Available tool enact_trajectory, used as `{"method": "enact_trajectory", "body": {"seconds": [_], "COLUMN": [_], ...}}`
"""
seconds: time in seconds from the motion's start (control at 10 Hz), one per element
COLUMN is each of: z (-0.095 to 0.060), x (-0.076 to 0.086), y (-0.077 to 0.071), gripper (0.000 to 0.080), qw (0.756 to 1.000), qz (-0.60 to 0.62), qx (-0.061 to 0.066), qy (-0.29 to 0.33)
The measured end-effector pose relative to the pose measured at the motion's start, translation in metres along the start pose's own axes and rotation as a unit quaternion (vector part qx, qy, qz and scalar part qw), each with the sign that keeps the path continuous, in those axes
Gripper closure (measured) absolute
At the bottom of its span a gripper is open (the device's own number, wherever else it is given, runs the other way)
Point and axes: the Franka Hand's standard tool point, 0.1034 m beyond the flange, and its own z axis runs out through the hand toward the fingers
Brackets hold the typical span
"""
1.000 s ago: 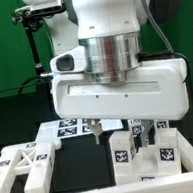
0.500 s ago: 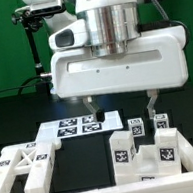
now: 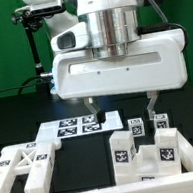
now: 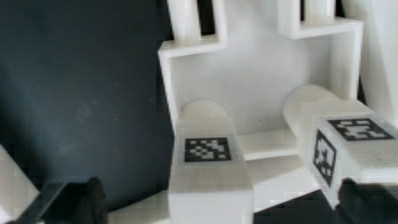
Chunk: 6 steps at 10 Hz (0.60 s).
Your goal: Assemble chair
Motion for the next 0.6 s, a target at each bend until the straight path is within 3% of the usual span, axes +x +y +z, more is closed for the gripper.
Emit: {"method": "enact_trajectory", "body": {"seconds": [0.1, 0.3, 0.6], "z": [0.005, 0.037, 0.066], "x": [0.0, -0.023, -0.028], "y": [0.005, 0.016, 0.022], "gripper": [0.015, 0.015, 0.015], "qw": [0.999, 0.999, 0.998], "qz": [-0.024, -0.031, -0.038], "qx": [0.004, -0.006, -0.018], "qy": [0.02, 0.03, 0.037]}}
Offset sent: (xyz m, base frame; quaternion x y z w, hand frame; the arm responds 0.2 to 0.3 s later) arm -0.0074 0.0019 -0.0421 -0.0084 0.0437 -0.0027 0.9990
